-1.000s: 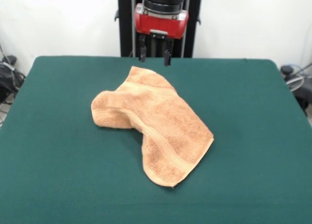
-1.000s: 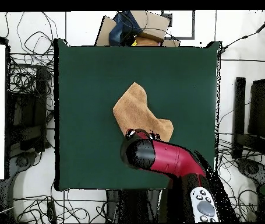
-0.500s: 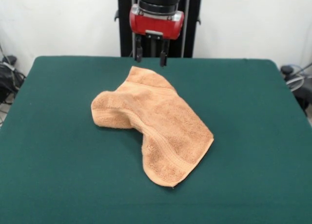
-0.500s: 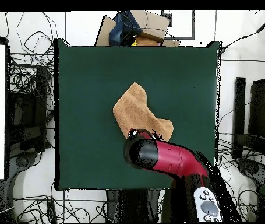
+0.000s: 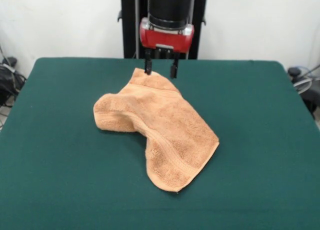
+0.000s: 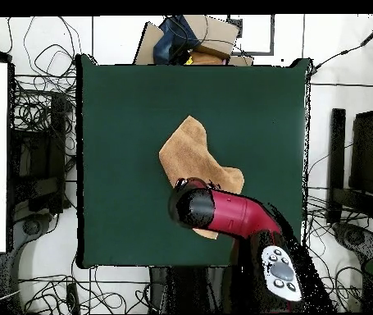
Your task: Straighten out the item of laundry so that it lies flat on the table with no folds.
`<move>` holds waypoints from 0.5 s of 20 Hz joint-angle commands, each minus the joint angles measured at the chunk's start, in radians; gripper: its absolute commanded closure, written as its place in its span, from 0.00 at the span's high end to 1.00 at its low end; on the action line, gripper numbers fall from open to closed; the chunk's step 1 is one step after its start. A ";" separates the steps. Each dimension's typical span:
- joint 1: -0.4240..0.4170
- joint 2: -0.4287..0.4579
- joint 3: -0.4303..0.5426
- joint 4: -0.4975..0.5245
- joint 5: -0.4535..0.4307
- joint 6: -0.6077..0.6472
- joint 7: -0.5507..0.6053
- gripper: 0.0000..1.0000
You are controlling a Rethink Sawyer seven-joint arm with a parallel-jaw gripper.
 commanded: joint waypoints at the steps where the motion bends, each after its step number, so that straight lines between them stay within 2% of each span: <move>1: 0.052 0.103 0.030 -0.089 0.037 -0.046 0.190 1.00; 10: 0.031 0.117 0.054 -0.123 0.048 -0.035 0.170 1.00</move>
